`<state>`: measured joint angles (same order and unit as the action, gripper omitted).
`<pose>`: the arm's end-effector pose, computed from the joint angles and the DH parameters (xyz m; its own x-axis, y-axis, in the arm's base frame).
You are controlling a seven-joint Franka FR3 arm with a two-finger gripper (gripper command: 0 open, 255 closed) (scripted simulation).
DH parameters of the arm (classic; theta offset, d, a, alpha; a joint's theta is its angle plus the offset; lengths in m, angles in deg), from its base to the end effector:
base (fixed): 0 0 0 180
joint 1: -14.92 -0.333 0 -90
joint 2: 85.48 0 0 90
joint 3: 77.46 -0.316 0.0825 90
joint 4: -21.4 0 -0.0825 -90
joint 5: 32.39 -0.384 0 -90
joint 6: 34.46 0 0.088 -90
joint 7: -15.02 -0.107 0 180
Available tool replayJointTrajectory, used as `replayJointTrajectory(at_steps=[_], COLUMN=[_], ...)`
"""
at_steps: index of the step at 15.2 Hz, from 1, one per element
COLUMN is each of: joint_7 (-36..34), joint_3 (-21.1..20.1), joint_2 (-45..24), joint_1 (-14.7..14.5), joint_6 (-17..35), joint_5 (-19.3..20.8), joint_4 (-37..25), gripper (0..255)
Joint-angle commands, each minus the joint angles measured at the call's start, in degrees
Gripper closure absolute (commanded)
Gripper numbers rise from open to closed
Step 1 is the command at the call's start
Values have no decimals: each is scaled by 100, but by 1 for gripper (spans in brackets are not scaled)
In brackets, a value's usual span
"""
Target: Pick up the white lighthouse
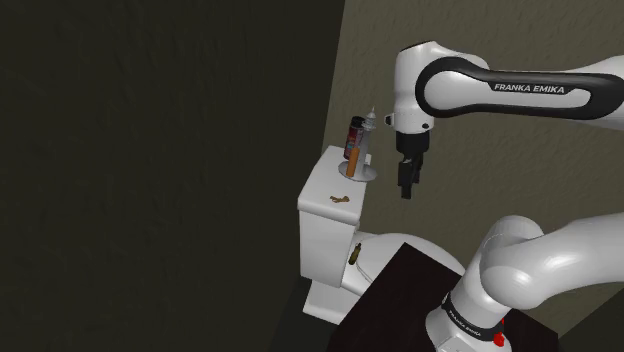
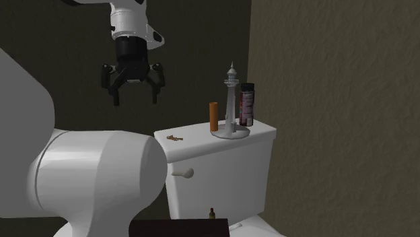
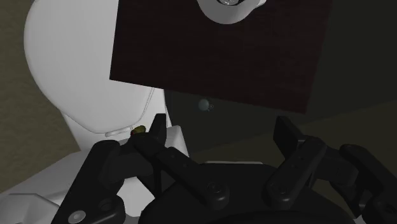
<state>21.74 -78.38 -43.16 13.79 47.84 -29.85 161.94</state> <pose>0.2954 0.0062 0.5221 0.9504 0.1381 -0.2787 0.1501 -0.9884 0.0222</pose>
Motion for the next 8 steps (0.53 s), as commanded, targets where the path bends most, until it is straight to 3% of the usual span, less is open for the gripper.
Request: replayJointTrajectory(at_steps=[1, 8], joint_7=[0, 1483], joint_3=[0, 951], joint_2=[0, -495], joint_1=[0, 115], joint_6=[0, 671], joint_5=[0, 630], joint_4=[0, -445], gripper=[0, 0])
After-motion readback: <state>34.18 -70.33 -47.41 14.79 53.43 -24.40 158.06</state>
